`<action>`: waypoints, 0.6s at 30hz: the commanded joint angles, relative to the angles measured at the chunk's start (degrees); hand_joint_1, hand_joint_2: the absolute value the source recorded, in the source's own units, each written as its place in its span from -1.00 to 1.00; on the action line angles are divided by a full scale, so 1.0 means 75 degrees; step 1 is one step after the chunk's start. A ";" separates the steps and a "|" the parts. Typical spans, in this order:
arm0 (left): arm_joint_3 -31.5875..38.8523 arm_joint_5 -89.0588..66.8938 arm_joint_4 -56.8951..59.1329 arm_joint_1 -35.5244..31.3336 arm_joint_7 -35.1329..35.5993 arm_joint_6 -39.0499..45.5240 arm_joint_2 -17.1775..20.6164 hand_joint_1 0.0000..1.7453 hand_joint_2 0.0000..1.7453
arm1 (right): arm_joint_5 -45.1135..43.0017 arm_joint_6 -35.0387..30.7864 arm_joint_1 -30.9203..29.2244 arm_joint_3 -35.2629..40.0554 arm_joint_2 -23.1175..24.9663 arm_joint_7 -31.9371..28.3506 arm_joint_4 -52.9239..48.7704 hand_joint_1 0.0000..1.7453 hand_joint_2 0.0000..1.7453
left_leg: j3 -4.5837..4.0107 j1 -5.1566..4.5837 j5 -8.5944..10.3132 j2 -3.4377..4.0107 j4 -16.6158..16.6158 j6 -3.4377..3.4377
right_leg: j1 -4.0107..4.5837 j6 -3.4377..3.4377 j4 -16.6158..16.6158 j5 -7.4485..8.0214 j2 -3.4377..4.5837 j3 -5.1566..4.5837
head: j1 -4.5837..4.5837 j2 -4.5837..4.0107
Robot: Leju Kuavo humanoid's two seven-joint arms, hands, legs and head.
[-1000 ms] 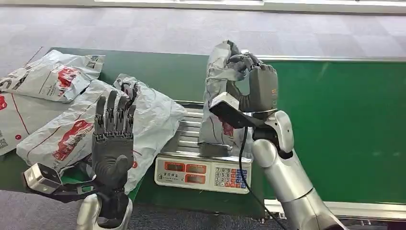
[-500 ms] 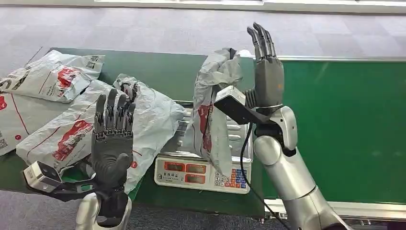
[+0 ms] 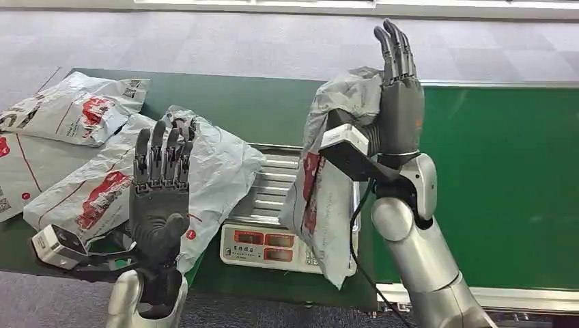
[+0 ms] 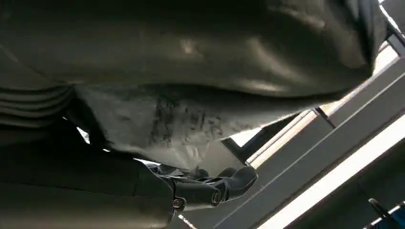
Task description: Moved the parcel from conveyor to table for the left to box.
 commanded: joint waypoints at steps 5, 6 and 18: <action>0.0120 -0.0434 0.0323 -0.0299 -0.0083 0.0600 0.0154 -1.00 1.00 | 0.0106 -0.0330 0.0197 -0.0324 -0.0103 -0.0099 -0.0897 -1.00 -1.00 | 0.0013 -0.0002 -0.0002 -0.0006 -0.0007 0.0003 | -0.0001 -0.0002 -0.0007 -0.0004 -0.0006 0.0015 | 0.0000 0.0000; 0.0120 -0.0434 0.0323 -0.0299 -0.0083 0.0600 0.0154 -1.00 1.00 | 0.0106 -0.0330 0.0197 -0.0324 -0.0103 -0.0099 -0.0897 -1.00 -1.00 | 0.0025 -0.0002 -0.0003 -0.0006 -0.0013 0.0004 | -0.0001 -0.0003 -0.0011 -0.0005 -0.0006 0.0026 | 0.0000 0.0000; 0.0009 -0.0495 0.0722 -0.0492 -0.0096 0.0409 0.0221 -1.00 1.00 | -0.0767 0.3171 -0.1928 -0.0014 0.0262 0.0288 0.4807 -1.00 -1.00 | 0.0033 -0.0001 -0.0007 0.0044 -0.0006 0.0003 | 0.0001 -0.0002 -0.0007 0.0008 0.0045 0.0024 | 0.0000 0.0000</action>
